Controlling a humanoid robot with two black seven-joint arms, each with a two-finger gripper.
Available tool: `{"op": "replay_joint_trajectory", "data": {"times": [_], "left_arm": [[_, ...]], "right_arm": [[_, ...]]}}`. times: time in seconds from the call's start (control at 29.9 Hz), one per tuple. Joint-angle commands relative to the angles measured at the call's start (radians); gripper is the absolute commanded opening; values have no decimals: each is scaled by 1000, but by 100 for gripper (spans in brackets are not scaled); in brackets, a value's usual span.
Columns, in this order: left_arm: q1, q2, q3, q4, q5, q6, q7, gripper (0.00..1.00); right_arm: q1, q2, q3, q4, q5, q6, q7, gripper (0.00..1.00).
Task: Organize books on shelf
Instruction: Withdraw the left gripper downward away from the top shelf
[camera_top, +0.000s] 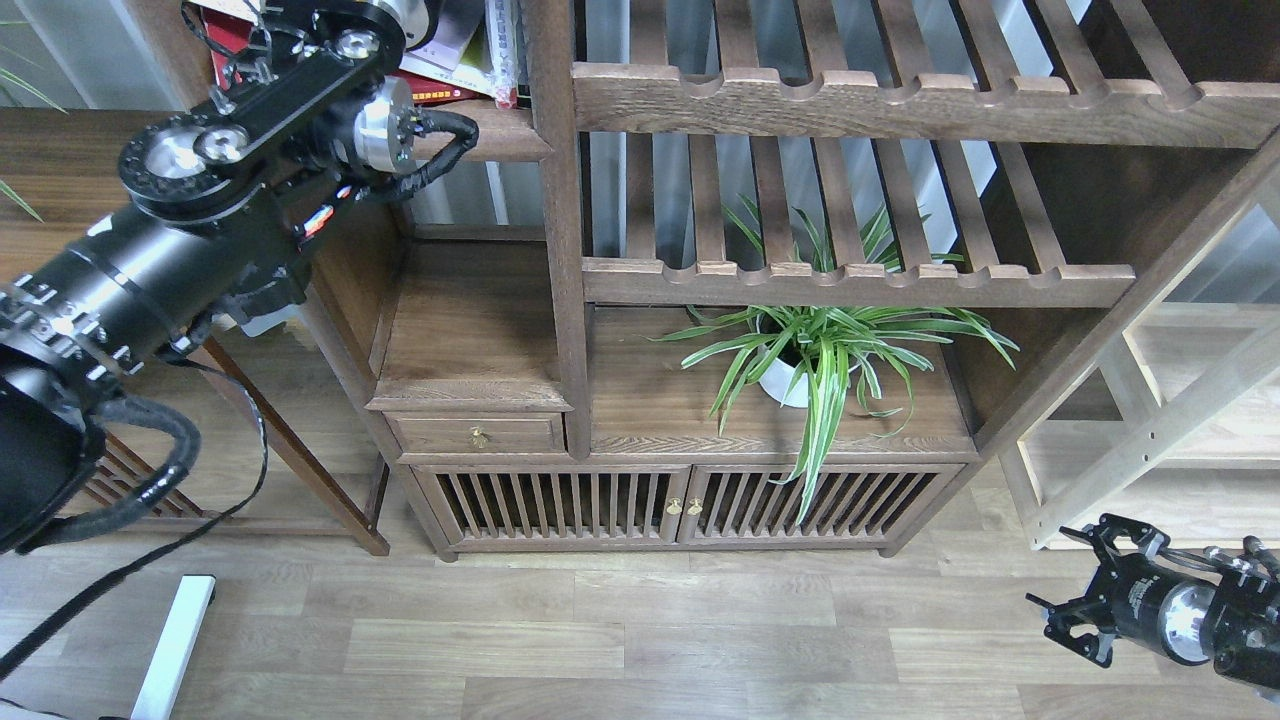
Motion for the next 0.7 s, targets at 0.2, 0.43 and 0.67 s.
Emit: {"op": "replay_joint_trajectory", "data": {"times": [0.2, 0.43, 0.67], "left_arm": [[-1, 32, -25, -63, -4, 0, 61, 90], [-1, 121, -2, -180, -50, 0, 116, 91], [10, 241, 55, -299, -109, 0, 119, 91]], "right_arm": [[-2, 0, 0, 0, 0, 0, 0, 86], [-8, -3, 0, 0, 0, 0, 0, 86], [-9, -3, 0, 0, 0, 0, 0, 86]]}}
